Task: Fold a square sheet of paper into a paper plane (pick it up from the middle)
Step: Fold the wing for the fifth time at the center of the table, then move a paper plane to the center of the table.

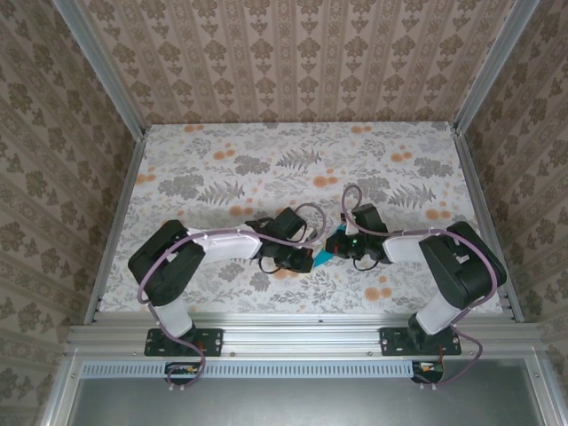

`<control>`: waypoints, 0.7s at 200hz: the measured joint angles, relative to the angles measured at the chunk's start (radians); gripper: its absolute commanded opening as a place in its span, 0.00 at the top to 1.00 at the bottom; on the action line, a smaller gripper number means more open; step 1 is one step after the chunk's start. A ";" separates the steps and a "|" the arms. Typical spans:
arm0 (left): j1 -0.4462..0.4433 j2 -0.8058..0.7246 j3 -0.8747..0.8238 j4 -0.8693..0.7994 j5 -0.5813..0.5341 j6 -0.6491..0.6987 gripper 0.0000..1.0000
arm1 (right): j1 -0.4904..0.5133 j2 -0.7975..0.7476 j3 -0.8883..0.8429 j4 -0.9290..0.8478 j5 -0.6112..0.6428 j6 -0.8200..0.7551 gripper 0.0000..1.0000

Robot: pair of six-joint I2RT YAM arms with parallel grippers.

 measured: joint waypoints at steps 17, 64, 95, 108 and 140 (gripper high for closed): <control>-0.005 -0.013 0.056 -0.040 -0.021 0.015 0.85 | -0.001 -0.028 0.008 -0.071 0.003 -0.005 0.82; -0.006 -0.027 0.162 -0.096 -0.087 0.068 0.65 | -0.041 -0.159 0.037 -0.225 -0.005 -0.027 0.72; -0.031 -0.019 0.170 -0.134 -0.131 0.088 0.59 | -0.130 -0.283 0.041 -0.322 -0.024 -0.056 0.69; -0.048 -0.003 0.182 -0.146 -0.150 0.098 0.58 | -0.180 -0.329 0.041 -0.359 -0.029 -0.073 0.67; -0.079 0.060 0.225 -0.152 -0.186 0.114 0.57 | -0.273 -0.389 0.041 -0.433 -0.053 -0.102 0.63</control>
